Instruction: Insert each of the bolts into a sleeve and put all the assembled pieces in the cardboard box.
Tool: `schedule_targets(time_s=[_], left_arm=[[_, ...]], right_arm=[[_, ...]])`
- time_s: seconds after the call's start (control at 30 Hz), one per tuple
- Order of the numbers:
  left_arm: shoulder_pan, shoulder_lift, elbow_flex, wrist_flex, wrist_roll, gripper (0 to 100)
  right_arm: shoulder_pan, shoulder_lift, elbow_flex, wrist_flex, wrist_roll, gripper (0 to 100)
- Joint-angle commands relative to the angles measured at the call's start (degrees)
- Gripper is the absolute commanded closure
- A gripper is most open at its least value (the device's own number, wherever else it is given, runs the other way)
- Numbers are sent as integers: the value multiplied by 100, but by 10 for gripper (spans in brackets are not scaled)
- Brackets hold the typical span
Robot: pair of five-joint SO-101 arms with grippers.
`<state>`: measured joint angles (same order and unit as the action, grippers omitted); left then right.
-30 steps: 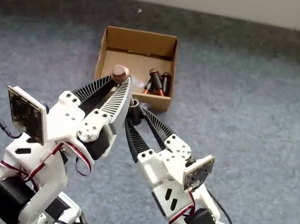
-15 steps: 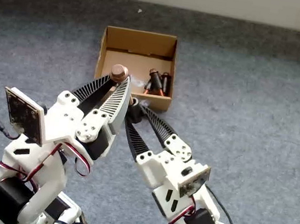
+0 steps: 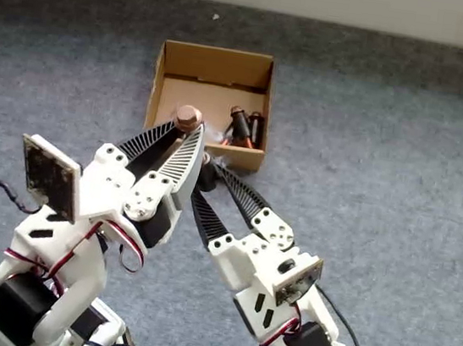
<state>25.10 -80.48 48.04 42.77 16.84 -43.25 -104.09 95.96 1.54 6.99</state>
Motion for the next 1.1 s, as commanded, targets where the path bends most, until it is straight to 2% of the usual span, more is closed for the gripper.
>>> schedule_targets(time_s=[0.0, 0.07, 0.23, 0.67, 0.9, 1.07], left_arm=[[66, 4, -4, 53, 0, 989], [75, 4, -13, 237, 18, 960], [40, 4, -22, 677, 26, 817], [13, 4, -40, 826, -9, 775], [-919, 4, -664, 1442, -53, 772], [-1323, 4, -637, 1644, -932, 776]], right_arm=[[-40, -110, 549, -171, 62, 995], [-40, -110, 532, -171, 62, 995], [-31, -110, 532, -171, 62, 995], [-22, -110, 567, -171, 62, 995], [127, -110, 567, -171, 35, 995], [558, -110, 567, -136, 26, 995]])
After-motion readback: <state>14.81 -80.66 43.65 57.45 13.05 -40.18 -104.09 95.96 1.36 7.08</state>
